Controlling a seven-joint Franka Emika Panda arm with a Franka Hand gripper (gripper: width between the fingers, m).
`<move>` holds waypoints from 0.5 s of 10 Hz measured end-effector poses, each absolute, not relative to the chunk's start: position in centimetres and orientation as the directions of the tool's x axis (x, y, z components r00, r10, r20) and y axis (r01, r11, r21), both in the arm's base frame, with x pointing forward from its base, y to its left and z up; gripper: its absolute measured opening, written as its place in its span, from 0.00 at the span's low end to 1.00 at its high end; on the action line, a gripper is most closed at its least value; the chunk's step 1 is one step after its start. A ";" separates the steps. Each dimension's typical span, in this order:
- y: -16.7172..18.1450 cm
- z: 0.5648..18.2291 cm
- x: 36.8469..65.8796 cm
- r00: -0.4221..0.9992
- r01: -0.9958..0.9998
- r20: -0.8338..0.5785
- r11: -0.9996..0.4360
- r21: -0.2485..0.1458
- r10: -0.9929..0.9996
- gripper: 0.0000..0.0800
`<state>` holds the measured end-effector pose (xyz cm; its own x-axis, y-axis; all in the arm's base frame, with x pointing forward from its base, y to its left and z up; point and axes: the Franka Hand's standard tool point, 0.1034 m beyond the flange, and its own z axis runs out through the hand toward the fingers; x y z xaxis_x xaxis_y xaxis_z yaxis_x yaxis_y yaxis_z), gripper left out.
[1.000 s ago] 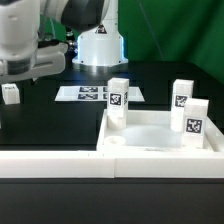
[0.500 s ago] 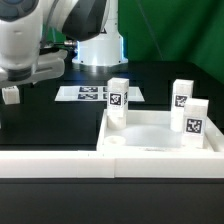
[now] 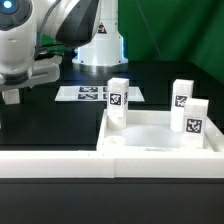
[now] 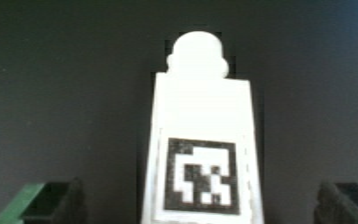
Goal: Assemble square table
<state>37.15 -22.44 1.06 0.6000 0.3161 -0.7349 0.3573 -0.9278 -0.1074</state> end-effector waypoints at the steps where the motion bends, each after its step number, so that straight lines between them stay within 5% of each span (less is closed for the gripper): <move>1: -22.4 1.1 37.1 0.600 0.357 -0.735 -0.928 -0.107 0.316 0.81; 3: -22.4 1.1 37.1 0.600 0.357 -0.735 -0.928 -0.107 0.316 0.35; 5: -22.4 1.1 37.1 0.600 0.357 -0.735 -0.928 -0.107 0.316 0.36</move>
Offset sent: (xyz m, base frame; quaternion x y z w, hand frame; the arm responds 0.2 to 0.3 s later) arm 0.0000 0.0000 0.0000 0.0000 0.0000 0.0000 1.0000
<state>37.15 -22.45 1.06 0.6000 0.3161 -0.7349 0.3573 -0.9278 -0.1074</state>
